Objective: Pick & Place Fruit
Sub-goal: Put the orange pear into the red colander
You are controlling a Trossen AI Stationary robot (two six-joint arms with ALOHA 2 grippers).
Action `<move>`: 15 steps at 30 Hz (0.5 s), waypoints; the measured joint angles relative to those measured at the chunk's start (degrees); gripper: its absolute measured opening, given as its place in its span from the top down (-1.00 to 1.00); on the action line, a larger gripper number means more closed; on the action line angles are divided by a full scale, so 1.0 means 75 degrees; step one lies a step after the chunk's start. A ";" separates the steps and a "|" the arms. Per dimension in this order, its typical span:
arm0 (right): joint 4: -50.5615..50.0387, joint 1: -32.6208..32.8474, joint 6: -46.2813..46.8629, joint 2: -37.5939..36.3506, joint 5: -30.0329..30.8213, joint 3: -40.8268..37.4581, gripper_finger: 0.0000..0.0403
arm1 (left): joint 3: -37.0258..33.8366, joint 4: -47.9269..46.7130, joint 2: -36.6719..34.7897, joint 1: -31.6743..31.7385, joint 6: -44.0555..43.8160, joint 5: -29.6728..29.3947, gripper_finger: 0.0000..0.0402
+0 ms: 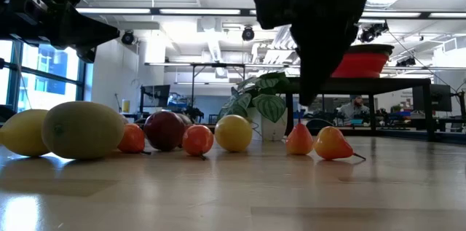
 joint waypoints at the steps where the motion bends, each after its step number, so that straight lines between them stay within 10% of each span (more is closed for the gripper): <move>1: 0.0107 0.0000 -0.0002 0.0000 -0.0002 -0.0043 0.05 | 0.0000 0.0000 -0.0001 0.0000 0.0000 0.0000 0.83; 15: 0.0858 0.0000 -0.0001 0.0000 0.0060 -0.0568 0.13 | -0.0001 -0.0002 0.0001 0.0000 0.0000 0.0003 0.83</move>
